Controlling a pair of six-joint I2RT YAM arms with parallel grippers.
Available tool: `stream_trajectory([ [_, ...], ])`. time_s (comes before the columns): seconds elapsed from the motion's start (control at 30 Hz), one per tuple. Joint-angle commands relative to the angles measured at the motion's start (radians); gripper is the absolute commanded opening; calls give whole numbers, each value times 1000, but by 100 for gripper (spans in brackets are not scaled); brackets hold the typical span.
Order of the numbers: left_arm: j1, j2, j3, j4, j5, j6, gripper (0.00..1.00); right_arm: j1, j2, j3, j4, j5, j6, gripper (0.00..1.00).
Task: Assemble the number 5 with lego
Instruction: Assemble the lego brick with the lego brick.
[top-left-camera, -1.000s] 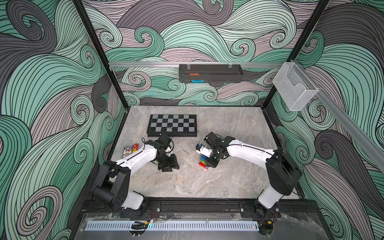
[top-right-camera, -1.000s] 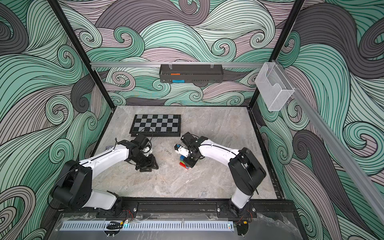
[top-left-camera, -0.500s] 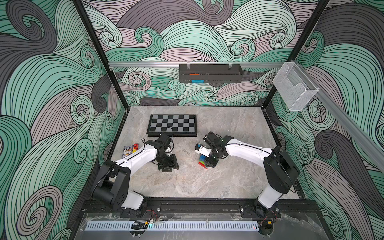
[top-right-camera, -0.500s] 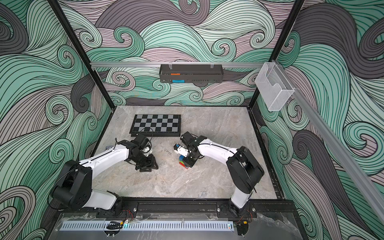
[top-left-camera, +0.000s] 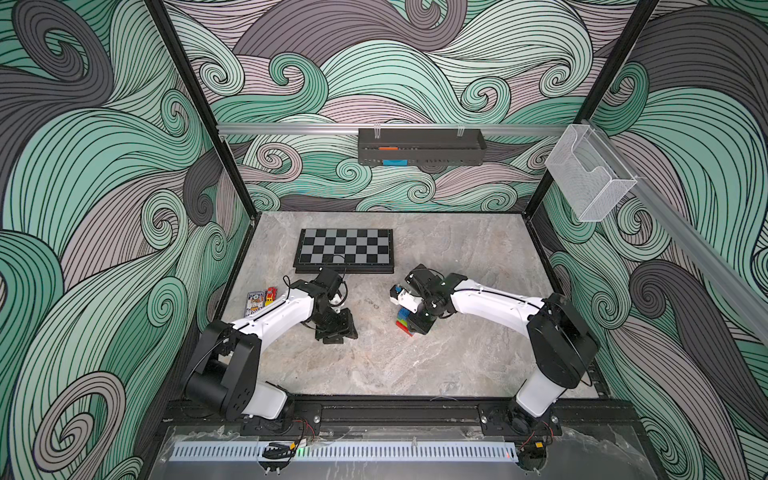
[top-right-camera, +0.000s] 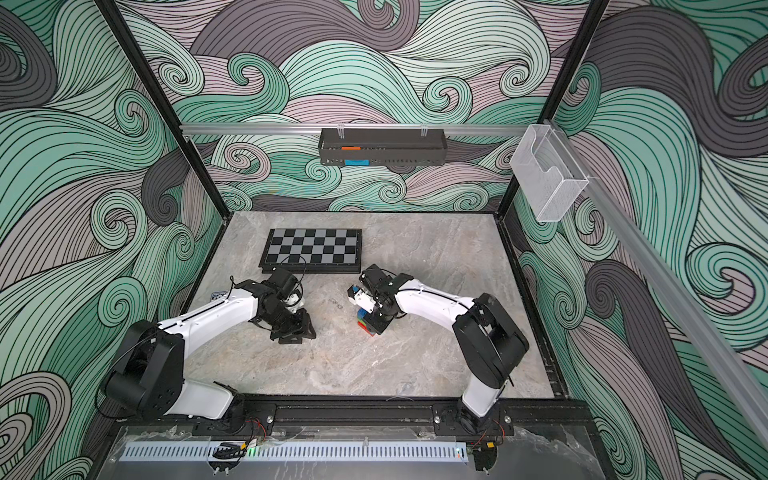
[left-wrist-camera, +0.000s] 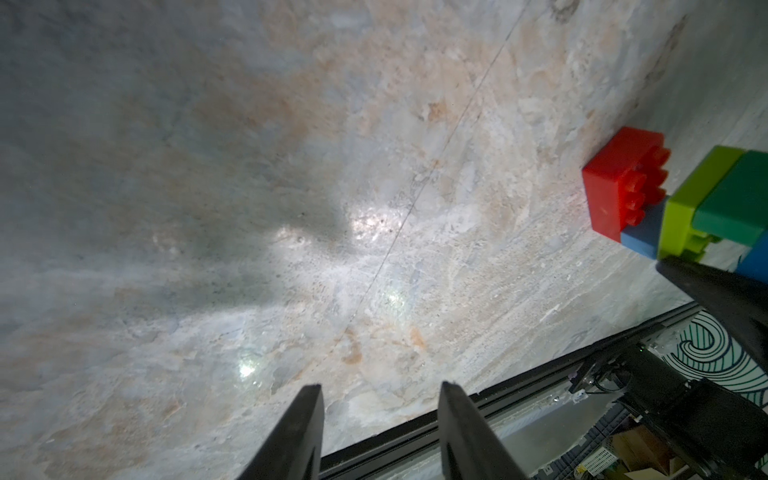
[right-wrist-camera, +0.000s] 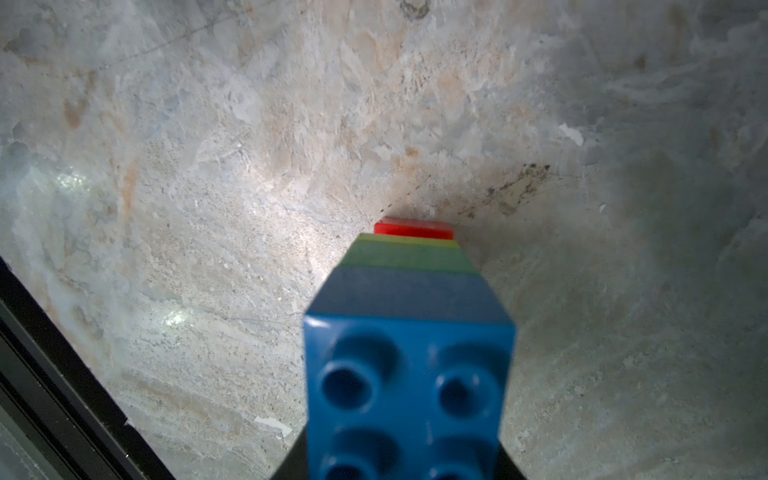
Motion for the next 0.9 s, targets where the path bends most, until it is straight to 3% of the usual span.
stream_trajectory([
  [0.0, -3, 16, 26, -32, -18, 19, 49, -2, 78, -61, -6, 87, 36, 21],
  [0.6, 1, 21, 27, -32, -30, 17, 49, 1, 41, -41, -16, 77, 50, 23],
  [0.73, 1, 24, 26, -32, -29, 19, 49, 2, 4, -24, -16, 74, 51, 29],
  [0.87, 1, 22, 26, -32, -30, 17, 49, 1, -22, -13, -17, 83, 53, 43],
])
